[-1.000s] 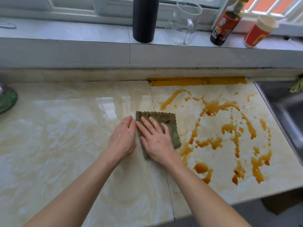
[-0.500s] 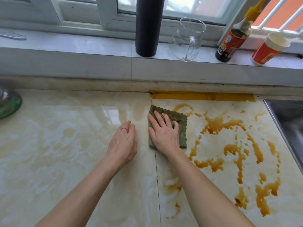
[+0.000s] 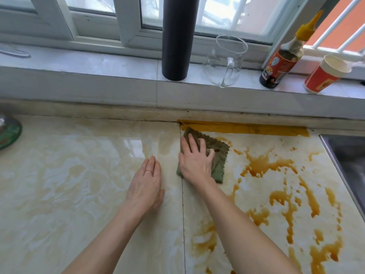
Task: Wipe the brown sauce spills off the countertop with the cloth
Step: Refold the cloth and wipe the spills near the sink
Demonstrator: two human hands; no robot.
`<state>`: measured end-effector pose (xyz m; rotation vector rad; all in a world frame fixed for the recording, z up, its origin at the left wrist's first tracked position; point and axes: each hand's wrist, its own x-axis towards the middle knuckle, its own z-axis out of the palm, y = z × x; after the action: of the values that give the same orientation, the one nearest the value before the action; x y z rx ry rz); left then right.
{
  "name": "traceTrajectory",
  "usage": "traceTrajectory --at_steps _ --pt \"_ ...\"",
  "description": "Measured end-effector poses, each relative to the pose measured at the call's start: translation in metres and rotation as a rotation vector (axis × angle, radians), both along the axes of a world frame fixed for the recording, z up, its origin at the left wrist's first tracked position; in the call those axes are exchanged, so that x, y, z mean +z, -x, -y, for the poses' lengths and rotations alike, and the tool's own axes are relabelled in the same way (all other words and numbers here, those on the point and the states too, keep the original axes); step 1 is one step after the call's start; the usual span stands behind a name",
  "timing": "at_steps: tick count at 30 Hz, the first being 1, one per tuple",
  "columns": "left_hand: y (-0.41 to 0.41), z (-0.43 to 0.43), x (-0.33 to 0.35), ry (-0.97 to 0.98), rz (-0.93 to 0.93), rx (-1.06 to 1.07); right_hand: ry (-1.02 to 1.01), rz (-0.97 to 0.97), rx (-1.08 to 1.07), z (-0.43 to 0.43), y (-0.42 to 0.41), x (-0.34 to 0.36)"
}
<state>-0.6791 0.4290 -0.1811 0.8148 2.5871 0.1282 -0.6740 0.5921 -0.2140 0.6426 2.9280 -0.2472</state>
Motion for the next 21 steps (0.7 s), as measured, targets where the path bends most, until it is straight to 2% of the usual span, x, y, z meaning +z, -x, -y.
traceTrajectory --at_steps 4,8,10,13,15,18,21 --pt "0.001 0.0 -0.004 0.01 -0.008 -0.009 0.01 -0.014 0.206 -0.021 -0.001 -0.006" --pt "0.002 0.001 -0.006 0.028 -0.001 -0.013 0.035 -0.009 -0.095 -0.064 0.006 -0.009" --pt "0.002 -0.001 -0.006 0.03 -0.004 -0.013 0.045 -0.024 -0.063 -0.047 0.004 -0.006" --pt "0.001 -0.002 -0.006 0.028 -0.004 -0.009 0.042 -0.05 0.131 -0.037 -0.001 -0.006" --pt "0.002 -0.001 -0.007 0.032 0.008 -0.01 0.063 -0.07 0.106 -0.053 0.008 -0.007" --pt "0.003 0.0 -0.008 0.04 0.016 -0.019 0.044 -0.056 -0.079 -0.054 0.022 -0.007" --pt "0.004 0.0 -0.007 0.03 0.026 -0.009 0.031 -0.053 0.064 -0.03 0.011 -0.008"
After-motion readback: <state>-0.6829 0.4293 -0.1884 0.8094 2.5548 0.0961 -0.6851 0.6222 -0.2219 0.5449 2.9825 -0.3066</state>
